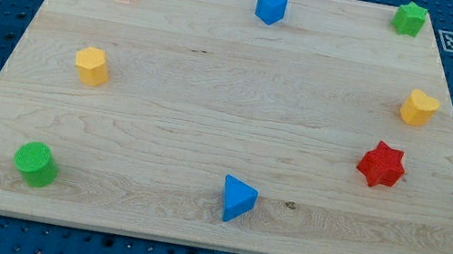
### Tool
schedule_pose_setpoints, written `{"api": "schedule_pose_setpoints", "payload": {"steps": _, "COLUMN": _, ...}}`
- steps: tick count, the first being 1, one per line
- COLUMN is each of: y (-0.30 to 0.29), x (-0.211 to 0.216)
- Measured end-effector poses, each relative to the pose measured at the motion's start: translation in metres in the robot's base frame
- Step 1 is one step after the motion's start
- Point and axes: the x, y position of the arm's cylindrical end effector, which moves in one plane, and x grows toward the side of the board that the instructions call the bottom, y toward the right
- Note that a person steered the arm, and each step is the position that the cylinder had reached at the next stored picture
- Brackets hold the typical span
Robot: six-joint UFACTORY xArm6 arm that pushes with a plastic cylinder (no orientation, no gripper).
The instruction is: Move yellow heart slightly left
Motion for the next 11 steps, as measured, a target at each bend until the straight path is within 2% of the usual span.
{"api": "schedule_pose_setpoints", "payload": {"steps": 1, "y": 0.004, "x": -0.041}}
{"api": "schedule_pose_setpoints", "payload": {"steps": 2, "y": -0.007, "x": -0.102}}
{"api": "schedule_pose_setpoints", "payload": {"steps": 3, "y": -0.02, "x": -0.134}}
{"api": "schedule_pose_setpoints", "payload": {"steps": 5, "y": -0.051, "x": -0.12}}
{"api": "schedule_pose_setpoints", "payload": {"steps": 7, "y": -0.057, "x": -0.122}}
{"api": "schedule_pose_setpoints", "payload": {"steps": 9, "y": -0.118, "x": -0.128}}
{"api": "schedule_pose_setpoints", "payload": {"steps": 11, "y": -0.139, "x": -0.125}}
